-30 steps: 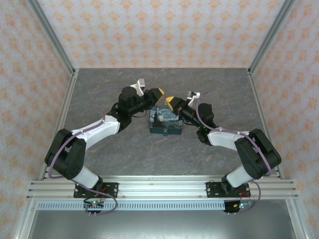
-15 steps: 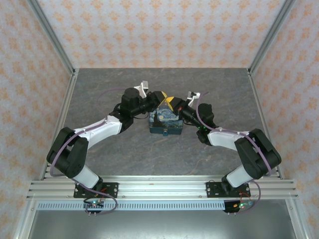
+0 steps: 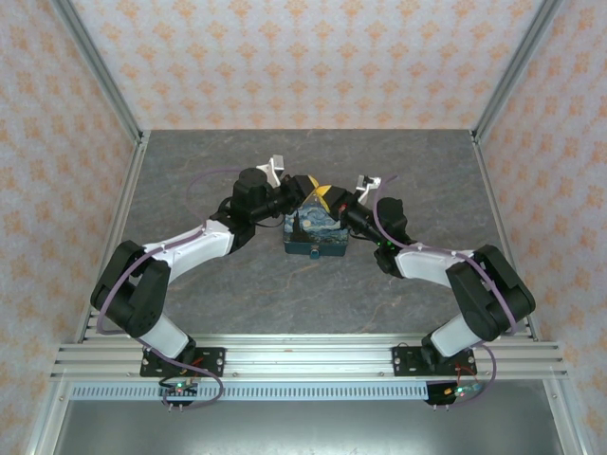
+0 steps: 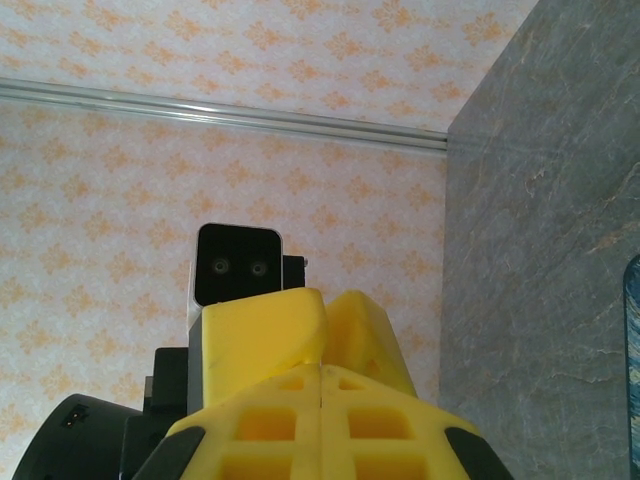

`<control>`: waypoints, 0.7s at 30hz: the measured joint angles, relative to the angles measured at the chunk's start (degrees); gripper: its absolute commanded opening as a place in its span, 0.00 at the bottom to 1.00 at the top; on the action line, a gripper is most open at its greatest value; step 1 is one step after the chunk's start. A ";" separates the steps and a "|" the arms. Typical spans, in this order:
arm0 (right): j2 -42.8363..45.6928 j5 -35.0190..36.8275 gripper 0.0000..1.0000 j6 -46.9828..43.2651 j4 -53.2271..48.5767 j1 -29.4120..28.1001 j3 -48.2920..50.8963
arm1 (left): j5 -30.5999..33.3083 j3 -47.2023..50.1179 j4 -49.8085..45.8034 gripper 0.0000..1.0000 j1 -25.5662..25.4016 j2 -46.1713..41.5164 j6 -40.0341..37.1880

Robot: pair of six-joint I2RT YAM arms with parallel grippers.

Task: Unlock the padlock with the key

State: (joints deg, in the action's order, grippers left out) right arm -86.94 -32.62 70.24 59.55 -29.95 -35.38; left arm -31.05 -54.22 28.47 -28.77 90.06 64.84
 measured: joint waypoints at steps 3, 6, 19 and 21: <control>0.00 -0.02 0.00 0.00 0.02 0.00 0.26 | 0.04 0.00 0.00 0.06 0.00 0.00 -0.09; 0.02 0.00 0.00 0.00 0.00 0.00 0.42 | 0.15 -0.02 0.20 0.00 0.00 0.00 0.13; 4.24 3.48 0.65 0.00 -2.08 1.68 3.39 | 1.46 0.15 0.35 0.00 0.00 0.09 0.02; 5.20 4.63 0.65 -0.07 -2.69 1.66 3.39 | 1.73 0.37 0.48 0.00 0.00 0.09 0.04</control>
State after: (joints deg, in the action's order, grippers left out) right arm -81.73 -27.99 70.17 56.86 -28.29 -31.99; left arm -29.32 -53.84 28.95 -28.77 90.15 64.88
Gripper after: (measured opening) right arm 0.646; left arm 0.045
